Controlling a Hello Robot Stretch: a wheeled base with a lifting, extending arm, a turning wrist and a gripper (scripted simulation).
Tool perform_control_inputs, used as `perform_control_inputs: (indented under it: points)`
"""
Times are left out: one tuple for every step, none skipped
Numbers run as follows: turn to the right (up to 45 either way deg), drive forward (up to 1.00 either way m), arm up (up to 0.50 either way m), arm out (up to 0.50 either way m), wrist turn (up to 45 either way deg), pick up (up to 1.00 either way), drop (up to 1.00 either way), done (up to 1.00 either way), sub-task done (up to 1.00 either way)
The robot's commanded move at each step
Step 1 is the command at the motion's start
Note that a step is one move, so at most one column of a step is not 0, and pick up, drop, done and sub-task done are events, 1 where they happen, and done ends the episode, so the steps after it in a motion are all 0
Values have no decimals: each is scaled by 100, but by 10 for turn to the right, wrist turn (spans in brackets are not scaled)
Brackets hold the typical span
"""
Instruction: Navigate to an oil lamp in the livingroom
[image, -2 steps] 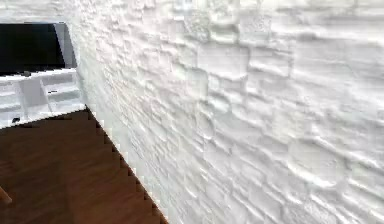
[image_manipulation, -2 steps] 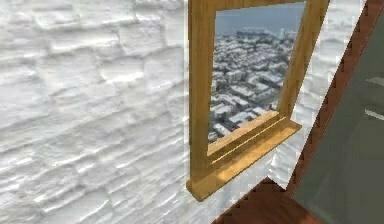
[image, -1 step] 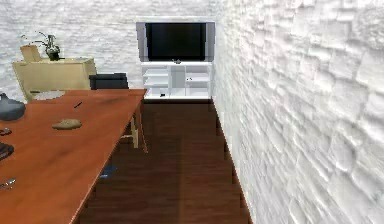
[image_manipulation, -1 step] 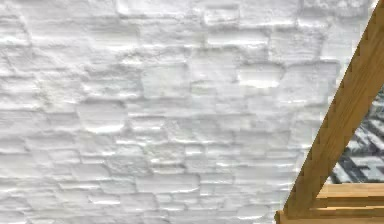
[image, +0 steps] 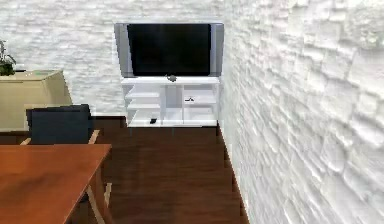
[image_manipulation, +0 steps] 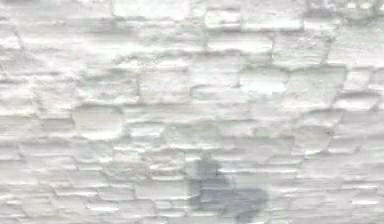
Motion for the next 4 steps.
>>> perform_control_inputs:
  points:
    - [0, 100, 0, 0, 0, 0, 0, 0, 0]
    - [-90, 0, 0, 0, 0, 0, 0, 0, 0]
    - [0, 25, 0, 0, 0, 0, 0, 0, 0]
    - [-330, 0, 0, 0, 0, 0, 0, 0, 0]
